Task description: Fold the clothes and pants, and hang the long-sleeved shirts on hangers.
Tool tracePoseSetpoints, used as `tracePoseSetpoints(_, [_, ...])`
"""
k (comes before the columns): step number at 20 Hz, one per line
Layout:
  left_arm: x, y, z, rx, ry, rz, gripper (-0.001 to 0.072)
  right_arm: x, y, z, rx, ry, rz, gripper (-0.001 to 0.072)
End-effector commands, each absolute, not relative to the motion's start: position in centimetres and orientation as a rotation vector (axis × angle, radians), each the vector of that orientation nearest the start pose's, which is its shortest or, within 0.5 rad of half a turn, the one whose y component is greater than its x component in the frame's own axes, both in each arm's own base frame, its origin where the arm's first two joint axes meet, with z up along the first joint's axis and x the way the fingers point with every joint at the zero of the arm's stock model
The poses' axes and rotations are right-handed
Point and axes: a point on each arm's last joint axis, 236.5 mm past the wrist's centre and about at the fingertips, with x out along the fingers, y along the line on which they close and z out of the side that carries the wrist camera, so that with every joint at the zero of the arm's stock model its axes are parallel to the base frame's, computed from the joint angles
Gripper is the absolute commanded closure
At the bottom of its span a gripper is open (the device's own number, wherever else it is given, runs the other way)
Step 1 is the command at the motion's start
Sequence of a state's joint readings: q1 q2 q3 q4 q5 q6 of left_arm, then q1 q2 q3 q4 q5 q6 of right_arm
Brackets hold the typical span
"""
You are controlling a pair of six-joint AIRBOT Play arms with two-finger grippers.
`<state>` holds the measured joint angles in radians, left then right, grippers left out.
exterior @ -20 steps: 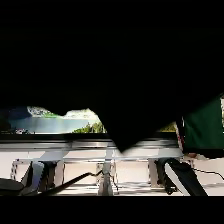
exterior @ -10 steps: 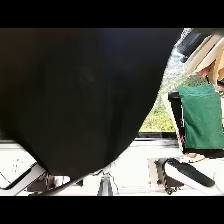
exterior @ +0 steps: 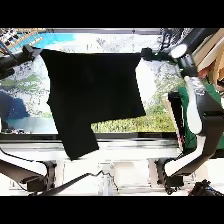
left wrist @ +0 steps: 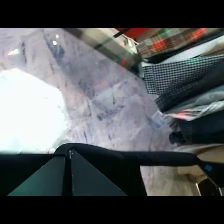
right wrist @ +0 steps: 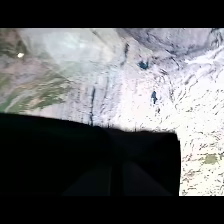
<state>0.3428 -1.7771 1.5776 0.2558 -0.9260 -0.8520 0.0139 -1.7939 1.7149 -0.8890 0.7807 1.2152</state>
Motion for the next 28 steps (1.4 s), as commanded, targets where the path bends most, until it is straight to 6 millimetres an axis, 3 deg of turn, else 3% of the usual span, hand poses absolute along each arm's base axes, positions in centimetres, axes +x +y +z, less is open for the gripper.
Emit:
tracePoseSetpoints(1, [58.5, 0.3, 5.7, -0.768, 0.655, -0.509, 0.0706, 60.5, 11.4, 1.0, 0.308, 0.821, 0.366, 0.0683])
tracePoseSetpoints(3, [55.3, -0.2, 4.5, -0.805, 0.801, -0.57, 0.0706, 58.6, 11.2, -0.4, 0.304, 0.922, 0.395, 0.0683])
tracePoseSetpoints(6, [50.3, 0.6, 0.6, -0.802, 1.082, -0.542, 0.0706, 54.5, 10.7, -2.9, 0.271, 1.12, 0.425, 0.0682])
tracePoseSetpoints(9, [48.4, 0.6, -2.2, -0.778, 1.212, -0.509, 0.0699, 53.1, 10.9, -4.2, 0.256, 1.186, 0.441, 0.0653])
tracePoseSetpoints(10, [48.4, 0.5, -2.4, -0.779, 1.217, -0.51, 0.0562, 52.9, 11.0, -4.4, 0.267, 1.197, 0.441, 0.0478])
tracePoseSetpoints(11, [48.3, 0.3, -2.4, -0.777, 1.222, -0.514, 0.0194, 52.4, 10.7, -4.5, 0.258, 1.219, 0.443, 0.0185])
tracePoseSetpoints(12, [47.9, 0.5, -2.3, -0.803, 1.244, -0.502, 0.0138, 51.6, 9.9, -4.7, 0.264, 1.263, 0.42, 0.0159])
tracePoseSetpoints(13, [47.0, 1.0, -2.5, -0.833, 1.296, -0.465, 0.0161, 50.4, 8.6, -5.2, 0.268, 1.326, 0.396, 0.0243])
tracePoseSetpoints(14, [45.3, 1.9, -3.2, -0.825, 1.377, -0.421, 0.023, 48.4, 7.3, -5.9, 0.283, 1.411, 0.384, 0.0253])
tracePoseSetpoints(17, [39.2, 4.2, -4.8, -0.699, 1.577, -0.279, 0.0235, 41.6, 5.4, -7.8, 0.421, 1.628, 0.44, 0.0253])
tracePoseSetpoints(21, [33.0, 1.8, -5.8, -0.651, 1.576, -0.257, 0.0232, 36.1, 6.3, -8.4, 0.562, 1.653, 0.574, 0.0253])
tracePoseSetpoints(24, [28.8, 0.0, -6.8, -0.599, 1.574, -0.312, 0.0159, 34.6, 6.7, -9.3, 0.543, 1.673, 0.611, 0.0253])
tracePoseSetpoints(28, [26.0, -2.6, -8.2, -0.622, 1.581, -0.416, 0.0131, 34.9, 6.9, -10.4, 0.547, 1.648, 0.595, 0.0253])
